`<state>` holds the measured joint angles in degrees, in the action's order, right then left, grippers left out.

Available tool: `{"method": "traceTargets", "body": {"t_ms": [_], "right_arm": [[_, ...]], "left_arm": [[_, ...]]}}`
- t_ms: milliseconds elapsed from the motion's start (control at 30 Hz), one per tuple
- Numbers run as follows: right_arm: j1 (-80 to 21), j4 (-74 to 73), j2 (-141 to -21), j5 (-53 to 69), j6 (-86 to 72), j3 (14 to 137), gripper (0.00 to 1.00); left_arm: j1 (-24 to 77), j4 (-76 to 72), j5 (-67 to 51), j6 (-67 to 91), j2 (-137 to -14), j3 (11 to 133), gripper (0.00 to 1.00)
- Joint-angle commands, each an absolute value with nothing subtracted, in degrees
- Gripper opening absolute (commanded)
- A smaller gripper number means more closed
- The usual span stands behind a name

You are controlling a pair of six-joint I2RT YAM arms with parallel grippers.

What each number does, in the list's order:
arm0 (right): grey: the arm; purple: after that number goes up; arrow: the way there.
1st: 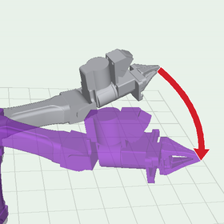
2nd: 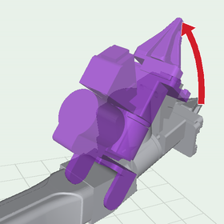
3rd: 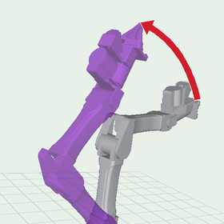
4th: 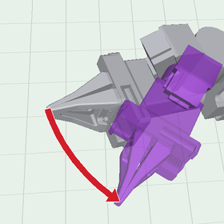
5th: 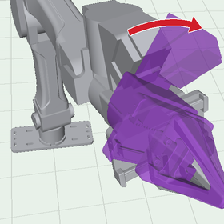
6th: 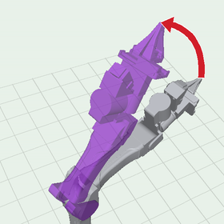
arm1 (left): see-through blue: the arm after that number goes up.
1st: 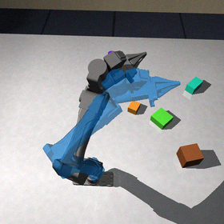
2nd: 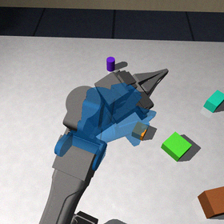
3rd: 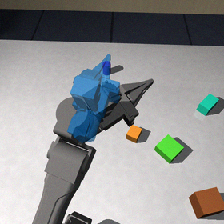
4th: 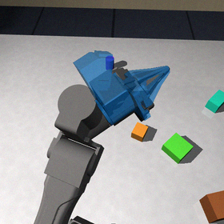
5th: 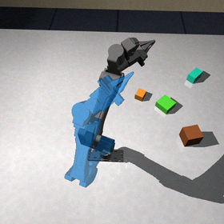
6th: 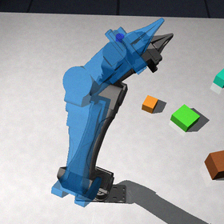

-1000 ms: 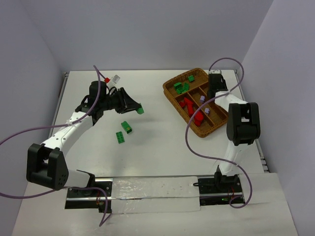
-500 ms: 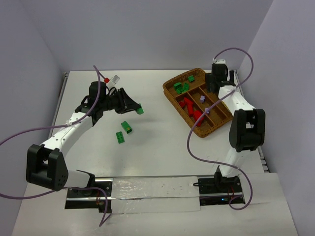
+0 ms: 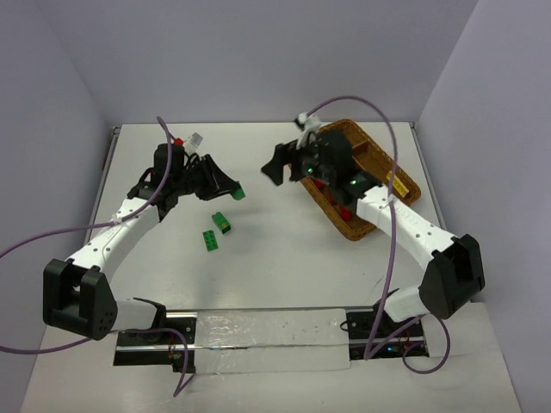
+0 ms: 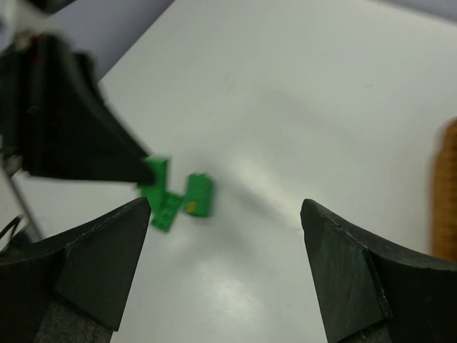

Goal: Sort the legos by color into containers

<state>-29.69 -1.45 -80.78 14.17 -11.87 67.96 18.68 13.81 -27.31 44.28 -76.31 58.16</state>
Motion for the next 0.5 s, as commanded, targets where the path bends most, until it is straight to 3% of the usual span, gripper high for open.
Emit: {"method": "traceTargets", "body": {"t_ms": [0, 467], "right_arm": [[-35.8, 9.3, -81.1, 17.3, -19.3, 64.3, 0.93], [-42.7, 16.6, -89.2, 19.5, -25.2, 61.9, 0.88]], "left_arm": [[18.6, 18.9, -17.8, 48.7, -74.1, 61.1, 0.00], [18.5, 22.8, -16.1, 54.3, -72.9, 64.2, 0.00]]}}
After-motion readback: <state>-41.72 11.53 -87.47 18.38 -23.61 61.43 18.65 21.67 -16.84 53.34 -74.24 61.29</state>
